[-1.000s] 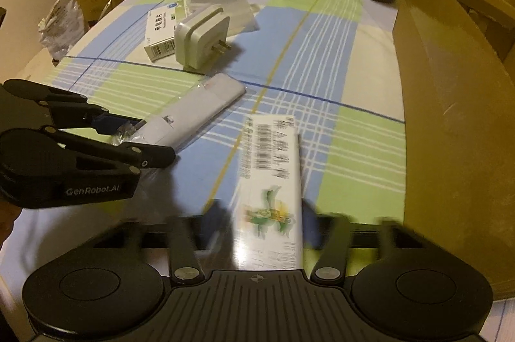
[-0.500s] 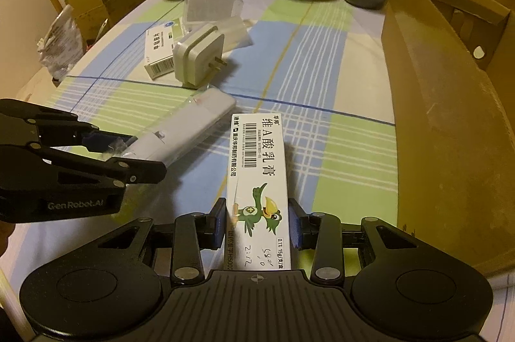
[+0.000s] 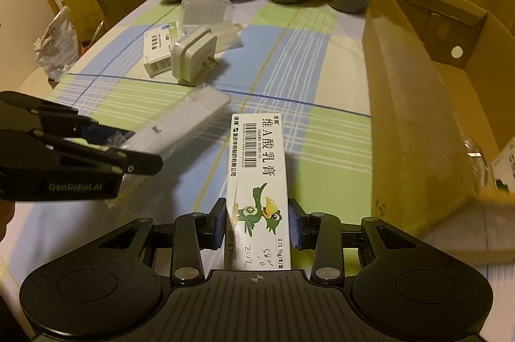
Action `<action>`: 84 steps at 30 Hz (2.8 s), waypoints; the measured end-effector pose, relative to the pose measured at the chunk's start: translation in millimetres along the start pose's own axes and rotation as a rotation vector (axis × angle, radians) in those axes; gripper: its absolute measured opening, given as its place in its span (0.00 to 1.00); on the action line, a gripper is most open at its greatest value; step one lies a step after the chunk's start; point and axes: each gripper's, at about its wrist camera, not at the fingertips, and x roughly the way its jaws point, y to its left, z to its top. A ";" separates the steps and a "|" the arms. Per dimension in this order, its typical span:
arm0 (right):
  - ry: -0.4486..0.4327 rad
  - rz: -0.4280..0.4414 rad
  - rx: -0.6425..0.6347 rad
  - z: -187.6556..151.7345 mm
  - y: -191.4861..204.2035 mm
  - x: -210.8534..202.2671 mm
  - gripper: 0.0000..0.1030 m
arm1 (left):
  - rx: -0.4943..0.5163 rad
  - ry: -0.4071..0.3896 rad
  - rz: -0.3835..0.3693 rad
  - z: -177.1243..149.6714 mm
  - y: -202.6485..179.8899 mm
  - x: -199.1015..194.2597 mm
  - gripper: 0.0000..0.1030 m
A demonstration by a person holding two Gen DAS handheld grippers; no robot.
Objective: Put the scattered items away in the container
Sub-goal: 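Carry the wrapped packet and barcode box with both tools over the cardboard box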
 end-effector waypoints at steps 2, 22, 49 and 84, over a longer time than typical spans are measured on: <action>0.001 -0.003 0.006 -5.7 0.4 -7.5 0.40 | 0.008 -0.009 0.005 -0.1 -4.2 -6.0 0.32; -0.123 -0.017 0.042 -13.9 3.0 -115.9 0.40 | -0.095 -0.078 -0.004 -28.8 -52.1 -112.9 0.32; -0.253 -0.154 0.180 -25.8 -96.1 -210.3 0.40 | 0.029 -0.149 -0.115 17.5 -157.5 -141.8 0.32; -0.238 -0.200 0.202 33.3 -177.1 -169.3 0.40 | -0.039 -0.158 -0.239 113.5 -191.1 -55.8 0.32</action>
